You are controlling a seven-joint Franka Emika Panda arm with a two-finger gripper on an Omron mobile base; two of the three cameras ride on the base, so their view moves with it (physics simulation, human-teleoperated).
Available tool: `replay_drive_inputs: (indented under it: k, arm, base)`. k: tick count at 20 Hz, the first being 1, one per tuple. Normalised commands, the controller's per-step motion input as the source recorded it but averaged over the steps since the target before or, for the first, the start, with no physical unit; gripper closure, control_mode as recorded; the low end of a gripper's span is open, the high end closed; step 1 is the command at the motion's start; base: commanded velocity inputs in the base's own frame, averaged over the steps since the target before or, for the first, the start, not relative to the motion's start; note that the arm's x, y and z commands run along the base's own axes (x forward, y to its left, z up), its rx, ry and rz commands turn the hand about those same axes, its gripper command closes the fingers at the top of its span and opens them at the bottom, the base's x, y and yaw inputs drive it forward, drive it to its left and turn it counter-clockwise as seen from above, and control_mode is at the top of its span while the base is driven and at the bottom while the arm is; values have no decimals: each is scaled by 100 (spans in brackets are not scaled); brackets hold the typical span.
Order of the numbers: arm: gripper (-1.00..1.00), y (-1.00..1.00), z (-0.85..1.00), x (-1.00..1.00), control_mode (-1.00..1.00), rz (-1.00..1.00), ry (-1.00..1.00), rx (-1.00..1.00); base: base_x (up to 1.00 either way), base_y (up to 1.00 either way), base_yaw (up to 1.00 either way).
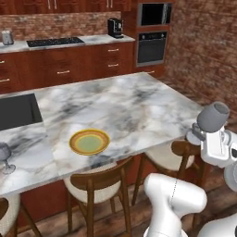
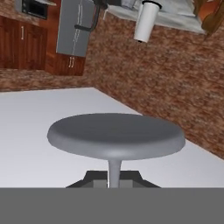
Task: Retrieve the wine glasses from the counter and place one next to each plate.
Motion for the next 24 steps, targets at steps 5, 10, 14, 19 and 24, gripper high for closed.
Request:
replay_drive_inputs:
  k: [5,10,14,19,24]
  arm:
    - [100,0,0,0,100,0,0,0]
    - [100,0,0,0,100,0,0,0]
    - [100,0,0,0,100,0,0,0]
    - [100,0,0,0,100,0,0,0]
    - [100,-7,0,19,-100,1,4,0]
  base:
    - [71,2,37]
    - [32,-5,66]
    - [26,-18,63]
    - [23,-30,44]
    - [59,-25,14]
